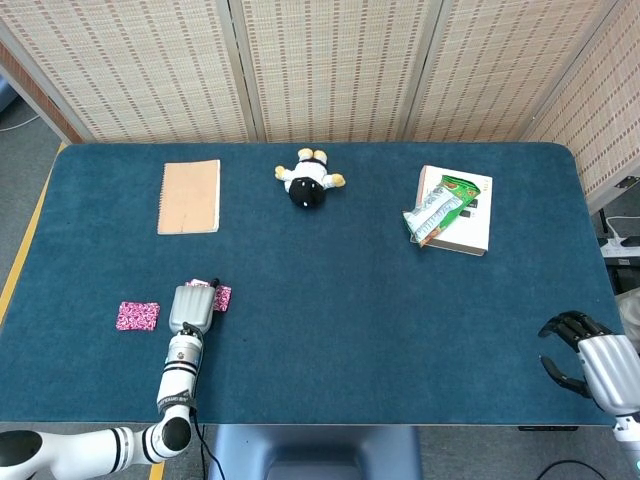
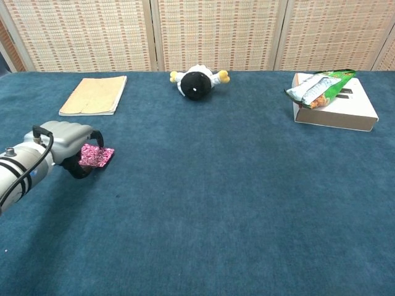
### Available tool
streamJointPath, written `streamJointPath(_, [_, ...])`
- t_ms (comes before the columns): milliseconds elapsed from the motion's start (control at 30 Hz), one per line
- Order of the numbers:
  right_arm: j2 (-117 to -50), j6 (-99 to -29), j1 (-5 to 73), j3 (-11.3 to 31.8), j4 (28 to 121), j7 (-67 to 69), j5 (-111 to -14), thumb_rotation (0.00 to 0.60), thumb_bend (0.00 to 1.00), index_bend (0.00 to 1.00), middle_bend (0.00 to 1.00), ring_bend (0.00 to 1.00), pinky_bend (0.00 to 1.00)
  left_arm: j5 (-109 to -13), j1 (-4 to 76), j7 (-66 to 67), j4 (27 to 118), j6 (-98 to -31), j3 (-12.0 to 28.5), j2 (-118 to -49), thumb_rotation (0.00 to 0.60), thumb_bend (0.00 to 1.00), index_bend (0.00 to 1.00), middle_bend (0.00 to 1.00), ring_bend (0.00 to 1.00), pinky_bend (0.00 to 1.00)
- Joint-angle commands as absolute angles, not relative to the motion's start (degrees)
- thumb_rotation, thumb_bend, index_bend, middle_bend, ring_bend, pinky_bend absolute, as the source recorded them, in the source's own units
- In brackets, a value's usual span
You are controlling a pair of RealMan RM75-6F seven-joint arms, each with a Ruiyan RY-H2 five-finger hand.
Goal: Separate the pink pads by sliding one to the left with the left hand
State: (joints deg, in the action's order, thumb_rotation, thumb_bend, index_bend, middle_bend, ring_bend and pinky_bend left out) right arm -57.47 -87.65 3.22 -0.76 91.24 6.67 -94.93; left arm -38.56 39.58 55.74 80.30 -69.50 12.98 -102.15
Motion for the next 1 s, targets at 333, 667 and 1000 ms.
streamJointPath(333, [-57.33, -87.36, 3.29, -0.82, 91.41, 6.6, -94.82, 0.6, 0.23, 0.45, 0.37, 0.25, 0.49, -37.91, 40.54, 56.21, 78.94, -69.55, 12.73, -102.91, 0.6, 0.41, 0.23, 1.0, 1.0, 1.0])
streamJointPath(667, [-57.27, -87.33, 3.31, -0.87, 91.42, 6.6, -94.88, 0.6, 0.23, 0.45, 0.37, 0.25, 0.49, -37.01, 40.97, 56.75, 77.59, -69.92, 12.45, -103.38, 0.6, 0.41, 0.23, 1.0, 1.0, 1.0])
streamJointPath(1000, [-57.29, -87.21, 3.34, -0.99, 91.47, 6.42, -95.02, 0.6, 0.23, 0.45, 0.37, 0.25, 0.49, -38.25, 40.4, 55.48, 77.16, -70.98, 11.91, -103.52, 0.6, 0.41, 0.35, 1.0, 1.0, 1.0])
